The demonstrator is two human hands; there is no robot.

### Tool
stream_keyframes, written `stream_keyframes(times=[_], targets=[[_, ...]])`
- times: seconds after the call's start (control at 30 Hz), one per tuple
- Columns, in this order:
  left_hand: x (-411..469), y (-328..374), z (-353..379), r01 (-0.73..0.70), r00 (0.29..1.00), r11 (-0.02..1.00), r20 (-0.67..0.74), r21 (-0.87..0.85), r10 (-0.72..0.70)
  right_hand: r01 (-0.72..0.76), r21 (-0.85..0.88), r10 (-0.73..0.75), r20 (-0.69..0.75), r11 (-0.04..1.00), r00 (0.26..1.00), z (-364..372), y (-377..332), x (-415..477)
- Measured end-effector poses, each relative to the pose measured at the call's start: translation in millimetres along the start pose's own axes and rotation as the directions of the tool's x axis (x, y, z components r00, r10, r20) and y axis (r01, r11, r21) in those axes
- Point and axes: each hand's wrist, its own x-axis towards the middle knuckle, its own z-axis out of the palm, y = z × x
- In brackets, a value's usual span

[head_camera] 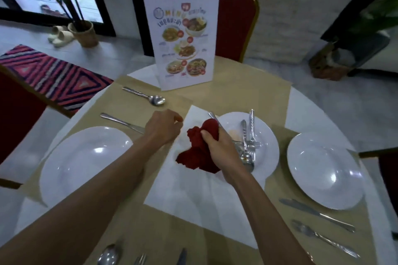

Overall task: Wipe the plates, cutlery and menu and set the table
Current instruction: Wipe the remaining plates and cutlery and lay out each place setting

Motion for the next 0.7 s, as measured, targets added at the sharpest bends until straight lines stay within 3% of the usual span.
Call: stream_keyframes(times=[0.17,0.3,0.4,0.53,0.7], targets=[[-1.5,47.6,37.5,-0.119,0.991,0.993,0.06,0.001,0.119,-0.065,0.121,0.076,-0.089,0.991,0.993,-47.7,13.5,-29.9],[1.8,72.2,70.0,-0.182,0.977,0.978,0.133,0.097,0.169,-0.101,0.258,0.127,-0.085,0.961,0.988,-79.5,29.3,-63.8],[2.3,81.5,84.5,-0.193,0.97,0.955,0.191,0.225,0.151,-0.099,0.402,0.15,-0.098,0.91,0.984,-100.9,39.9,-84.2],[-6.6,87.5,89.7,-0.169,0.982,0.915,0.139,0.366,0.126,-0.121,0.573,0.187,-0.057,0.81,0.981,-122.2,54.2,-99.3],[-16.1,90.1,70.6,0.002,0.979,0.954,0.194,0.3,-0.063,-0.039,0.638,0.067,-0.02,0.769,0.998,-143.1,64.8,-109.9]])
